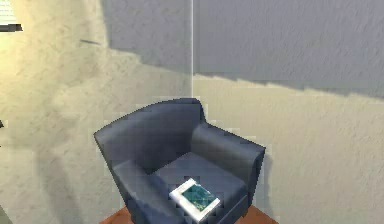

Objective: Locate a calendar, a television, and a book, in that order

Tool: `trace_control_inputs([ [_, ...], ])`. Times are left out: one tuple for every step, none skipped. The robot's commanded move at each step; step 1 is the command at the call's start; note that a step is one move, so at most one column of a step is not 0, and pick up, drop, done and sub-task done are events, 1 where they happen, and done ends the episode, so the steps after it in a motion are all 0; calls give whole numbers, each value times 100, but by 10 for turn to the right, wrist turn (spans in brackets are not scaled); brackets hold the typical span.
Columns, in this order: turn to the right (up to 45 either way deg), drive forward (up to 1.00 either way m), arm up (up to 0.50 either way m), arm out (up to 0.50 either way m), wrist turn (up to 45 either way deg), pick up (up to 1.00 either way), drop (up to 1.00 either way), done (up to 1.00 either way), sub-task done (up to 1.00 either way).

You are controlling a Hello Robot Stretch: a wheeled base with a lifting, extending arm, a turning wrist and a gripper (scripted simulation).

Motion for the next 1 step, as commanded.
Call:
trace_control_inputs([
  [0, 0, 0, 0, 0, 0, 0, 100, 0],
])
